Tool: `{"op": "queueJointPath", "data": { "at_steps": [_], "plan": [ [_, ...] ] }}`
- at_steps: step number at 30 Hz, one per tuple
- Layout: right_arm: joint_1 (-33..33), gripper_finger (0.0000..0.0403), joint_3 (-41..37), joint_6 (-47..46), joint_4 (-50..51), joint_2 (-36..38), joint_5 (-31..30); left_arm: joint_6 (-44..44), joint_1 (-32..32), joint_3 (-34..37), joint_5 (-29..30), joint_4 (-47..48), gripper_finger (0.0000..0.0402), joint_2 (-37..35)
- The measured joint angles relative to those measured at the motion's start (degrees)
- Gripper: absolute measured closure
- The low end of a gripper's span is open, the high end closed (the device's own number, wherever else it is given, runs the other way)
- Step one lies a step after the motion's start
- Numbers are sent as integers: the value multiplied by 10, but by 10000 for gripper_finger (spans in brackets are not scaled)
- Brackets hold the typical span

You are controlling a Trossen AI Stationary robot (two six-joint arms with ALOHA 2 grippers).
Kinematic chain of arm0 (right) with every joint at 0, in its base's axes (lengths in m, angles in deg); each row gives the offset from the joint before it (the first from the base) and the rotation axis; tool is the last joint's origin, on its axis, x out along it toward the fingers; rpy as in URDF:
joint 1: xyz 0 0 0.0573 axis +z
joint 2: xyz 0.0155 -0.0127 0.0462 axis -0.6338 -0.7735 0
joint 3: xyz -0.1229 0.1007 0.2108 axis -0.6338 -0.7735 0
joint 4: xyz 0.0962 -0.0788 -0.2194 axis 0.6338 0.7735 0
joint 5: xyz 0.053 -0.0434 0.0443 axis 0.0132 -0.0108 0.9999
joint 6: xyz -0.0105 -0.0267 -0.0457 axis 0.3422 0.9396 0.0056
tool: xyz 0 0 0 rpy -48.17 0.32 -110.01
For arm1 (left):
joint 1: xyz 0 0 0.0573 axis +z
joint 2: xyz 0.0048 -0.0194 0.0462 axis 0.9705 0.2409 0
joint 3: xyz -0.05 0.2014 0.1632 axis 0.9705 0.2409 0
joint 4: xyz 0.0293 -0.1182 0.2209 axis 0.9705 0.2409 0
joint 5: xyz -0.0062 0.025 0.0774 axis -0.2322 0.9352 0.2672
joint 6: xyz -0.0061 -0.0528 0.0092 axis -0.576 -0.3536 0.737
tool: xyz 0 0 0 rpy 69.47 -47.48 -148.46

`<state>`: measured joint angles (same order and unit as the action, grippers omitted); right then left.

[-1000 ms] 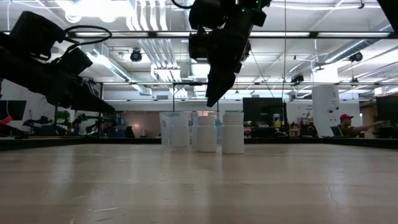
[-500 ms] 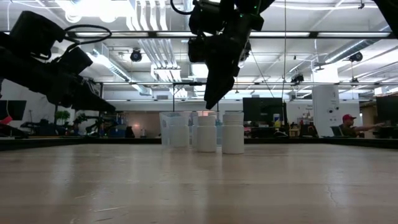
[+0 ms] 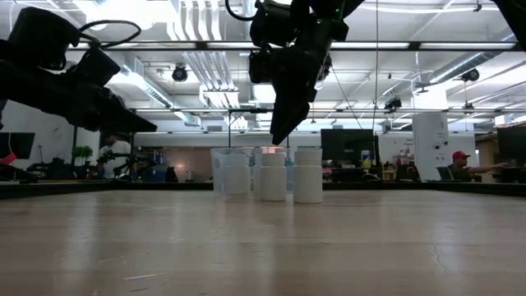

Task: Pick and place pill bottles into a basket
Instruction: Put the top white pill bottle into the transparent bin

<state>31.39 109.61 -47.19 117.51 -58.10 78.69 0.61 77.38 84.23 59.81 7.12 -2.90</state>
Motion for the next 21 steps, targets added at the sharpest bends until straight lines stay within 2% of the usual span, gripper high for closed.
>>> {"op": "queueJointPath", "data": {
  "at_steps": [12,21],
  "plan": [
    [0,99,-8,2,-3,0,0,4,0,8,-17,-6,402,-46],
    [0,99,-13,3,-18,0,0,5,0,9,-20,-5,402,-54]
  ]
}}
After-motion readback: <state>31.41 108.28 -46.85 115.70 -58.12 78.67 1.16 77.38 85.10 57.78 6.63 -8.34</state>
